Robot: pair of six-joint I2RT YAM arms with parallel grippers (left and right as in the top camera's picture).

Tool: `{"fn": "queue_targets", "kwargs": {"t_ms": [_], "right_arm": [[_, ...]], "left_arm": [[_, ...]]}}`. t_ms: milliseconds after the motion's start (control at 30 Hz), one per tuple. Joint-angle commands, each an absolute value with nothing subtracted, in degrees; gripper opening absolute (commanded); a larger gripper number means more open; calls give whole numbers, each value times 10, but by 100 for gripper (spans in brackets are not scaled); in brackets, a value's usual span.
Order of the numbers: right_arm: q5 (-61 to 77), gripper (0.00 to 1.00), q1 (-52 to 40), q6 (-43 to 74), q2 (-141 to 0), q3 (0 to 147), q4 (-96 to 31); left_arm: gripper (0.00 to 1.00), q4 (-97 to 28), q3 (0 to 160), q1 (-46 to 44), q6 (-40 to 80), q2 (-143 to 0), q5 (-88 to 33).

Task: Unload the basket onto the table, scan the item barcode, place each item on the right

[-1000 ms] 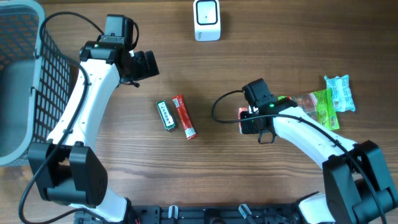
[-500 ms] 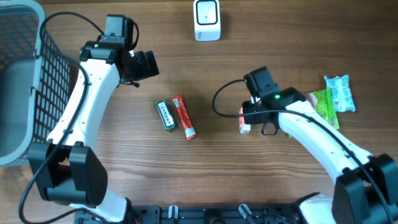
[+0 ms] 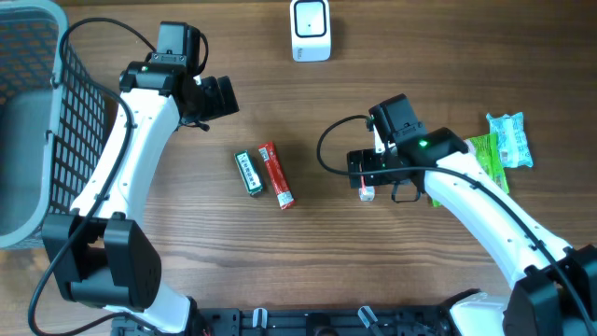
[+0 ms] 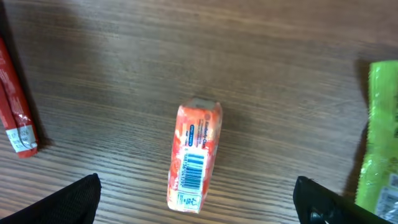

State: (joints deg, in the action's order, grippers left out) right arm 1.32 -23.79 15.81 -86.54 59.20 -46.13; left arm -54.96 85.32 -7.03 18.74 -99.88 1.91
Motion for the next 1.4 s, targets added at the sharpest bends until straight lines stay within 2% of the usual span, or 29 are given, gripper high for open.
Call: {"fn": "queue_targets", "kwargs": {"t_ms": [0, 33, 67, 200, 300, 467, 733, 833, 967, 1067, 1133, 1267, 1367], "right_arm": [[24, 92, -236, 171, -860, 573, -448], [24, 79, -236, 172, -860, 567, -439], [24, 72, -236, 185, -860, 558, -430], [24, 65, -236, 225, -860, 513, -374], [34, 66, -236, 225, -860, 489, -333], [43, 62, -236, 225, -860, 467, -298], [43, 33, -236, 225, -859, 434, -254], [43, 36, -236, 225, -859, 434, -249], [43, 35, -236, 225, -859, 434, -245], [43, 58, -236, 225, -859, 434, -245], [43, 63, -236, 225, -859, 434, -244], [43, 61, -236, 225, -859, 434, -245], [39, 50, -236, 225, -859, 434, -245]], "left_arm": [[100, -548, 851, -70, 185, -1002, 27], [100, -548, 851, -70, 185, -1002, 27], [100, -548, 851, -70, 185, -1002, 27], [100, -548, 851, -70, 185, -1002, 27], [100, -548, 851, -70, 185, -1002, 27], [100, -548, 851, -70, 185, -1002, 27], [100, -548, 851, -70, 185, -1002, 27], [100, -548, 851, -70, 185, -1002, 27], [100, -548, 851, -70, 185, -1002, 27], [100, -548, 851, -70, 185, -1002, 27], [100, -548, 851, -70, 185, -1002, 27], [100, -548, 851, -70, 185, -1002, 27], [100, -548, 851, -70, 185, -1002, 27]]}}
